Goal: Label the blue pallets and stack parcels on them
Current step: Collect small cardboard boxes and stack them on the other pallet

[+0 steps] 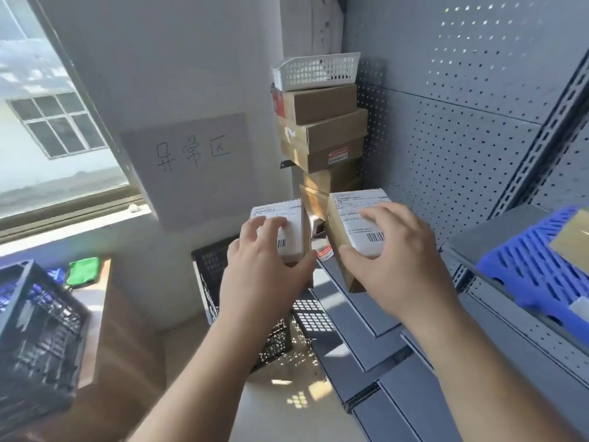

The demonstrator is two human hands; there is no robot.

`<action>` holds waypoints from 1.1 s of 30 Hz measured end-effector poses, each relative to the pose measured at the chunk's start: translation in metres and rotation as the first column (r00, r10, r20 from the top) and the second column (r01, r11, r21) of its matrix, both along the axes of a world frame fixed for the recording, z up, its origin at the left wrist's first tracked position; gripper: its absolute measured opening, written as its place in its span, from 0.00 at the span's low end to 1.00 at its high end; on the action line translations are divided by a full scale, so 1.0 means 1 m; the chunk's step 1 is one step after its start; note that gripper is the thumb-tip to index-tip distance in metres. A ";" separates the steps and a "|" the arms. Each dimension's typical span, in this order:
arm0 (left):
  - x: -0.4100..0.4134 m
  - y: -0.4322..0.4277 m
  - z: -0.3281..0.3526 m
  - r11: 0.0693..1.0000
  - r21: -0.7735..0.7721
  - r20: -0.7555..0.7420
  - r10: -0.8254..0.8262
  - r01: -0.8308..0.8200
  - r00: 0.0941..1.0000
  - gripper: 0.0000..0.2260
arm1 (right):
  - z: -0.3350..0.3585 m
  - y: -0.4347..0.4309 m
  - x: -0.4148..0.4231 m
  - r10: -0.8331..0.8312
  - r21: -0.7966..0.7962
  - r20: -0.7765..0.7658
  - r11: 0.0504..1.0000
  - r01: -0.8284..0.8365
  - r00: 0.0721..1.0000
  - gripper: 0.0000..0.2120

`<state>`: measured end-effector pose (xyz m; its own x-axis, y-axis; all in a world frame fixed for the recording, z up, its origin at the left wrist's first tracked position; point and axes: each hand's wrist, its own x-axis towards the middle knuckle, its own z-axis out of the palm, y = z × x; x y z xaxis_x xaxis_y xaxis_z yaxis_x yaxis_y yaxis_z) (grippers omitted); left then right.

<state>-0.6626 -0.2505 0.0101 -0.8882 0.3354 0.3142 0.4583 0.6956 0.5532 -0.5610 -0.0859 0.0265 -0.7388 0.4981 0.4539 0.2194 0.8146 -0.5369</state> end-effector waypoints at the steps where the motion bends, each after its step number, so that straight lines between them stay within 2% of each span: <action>1: -0.013 0.007 0.003 0.999 0.002 -0.012 -0.034 0.034 0.999 0.28 | 0.004 0.003 -0.006 -0.038 0.001 -0.012 0.999 0.038 0.999 0.28; 5: -0.050 0.040 0.013 0.981 0.022 -0.044 -0.189 0.190 0.981 0.29 | 0.018 0.014 -0.018 -0.203 0.024 -0.059 0.979 0.204 0.977 0.32; 9: -0.061 0.082 0.026 0.936 0.073 -0.054 -0.342 0.345 0.938 0.33 | 0.029 0.030 -0.005 -0.358 0.049 -0.104 0.930 0.364 0.928 0.30; 16: -0.040 0.155 0.042 0.817 0.097 -0.109 -0.558 0.568 0.822 0.30 | 0.044 0.063 0.046 -0.555 0.037 -0.151 0.824 0.566 0.818 0.25; 26: 0.041 0.249 0.070 0.653 0.167 -0.217 -0.707 0.739 0.673 0.29 | 0.068 0.126 0.146 -0.745 0.023 -0.250 0.634 0.773 0.619 0.25; 33: 0.085 0.303 0.082 0.569 0.164 -0.255 -0.765 0.806 0.592 0.28 | 0.073 0.165 0.200 -0.832 0.026 -0.236 0.511 0.859 0.502 0.25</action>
<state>-0.5775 0.0522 0.0925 -0.2492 0.7751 0.5806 0.8427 -0.1219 0.5245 -0.3610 0.0790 0.0997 0.1022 0.7711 0.6284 0.7567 0.3499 -0.5523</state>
